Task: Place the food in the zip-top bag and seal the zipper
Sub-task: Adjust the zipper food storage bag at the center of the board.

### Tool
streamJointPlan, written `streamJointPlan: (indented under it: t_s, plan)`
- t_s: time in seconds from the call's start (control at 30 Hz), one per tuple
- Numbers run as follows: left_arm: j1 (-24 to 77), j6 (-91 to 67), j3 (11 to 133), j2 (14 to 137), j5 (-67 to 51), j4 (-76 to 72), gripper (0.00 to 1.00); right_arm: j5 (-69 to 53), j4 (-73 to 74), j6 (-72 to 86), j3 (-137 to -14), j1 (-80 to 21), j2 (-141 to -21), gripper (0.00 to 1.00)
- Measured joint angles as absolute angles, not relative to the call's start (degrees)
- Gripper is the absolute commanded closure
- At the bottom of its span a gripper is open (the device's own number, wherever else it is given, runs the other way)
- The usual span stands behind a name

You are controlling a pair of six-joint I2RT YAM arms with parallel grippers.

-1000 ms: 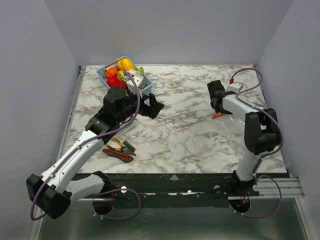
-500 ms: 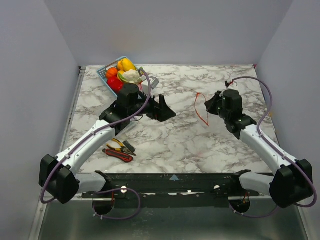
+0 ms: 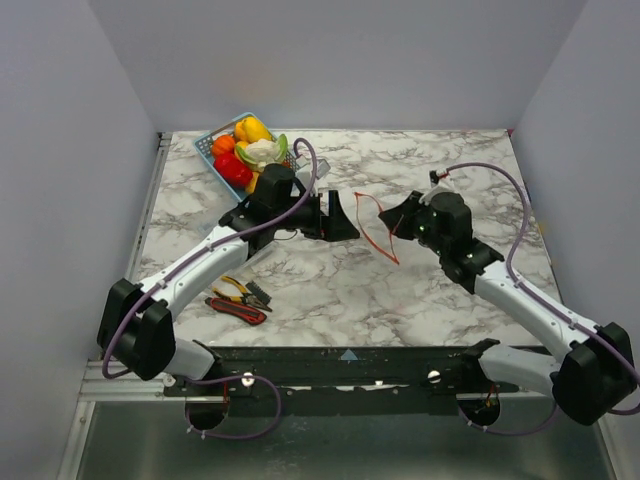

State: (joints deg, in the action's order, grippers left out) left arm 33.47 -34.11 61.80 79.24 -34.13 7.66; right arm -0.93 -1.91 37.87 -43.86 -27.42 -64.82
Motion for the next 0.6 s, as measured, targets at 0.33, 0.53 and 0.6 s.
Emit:
streamJointPlan:
  t_s: [0.33,0.53,0.6]
  plan:
    - [31.5,-41.8,63.2,87.9,-39.8,7.8,0.51,11.0,-1.2,34.7,-45.5,-39.0,-65.7,0.99]
    - [31.5,-43.6,63.2,90.2,-41.1,8.2,0.73,21.1,2.2,32.4,-49.5,-45.9,-69.8,1.0]
    - [31.5,-43.4,63.2,90.1,-40.9,8.9,0.84,25.7,5.2,31.8,-52.7,-48.1,-72.0,1.0]
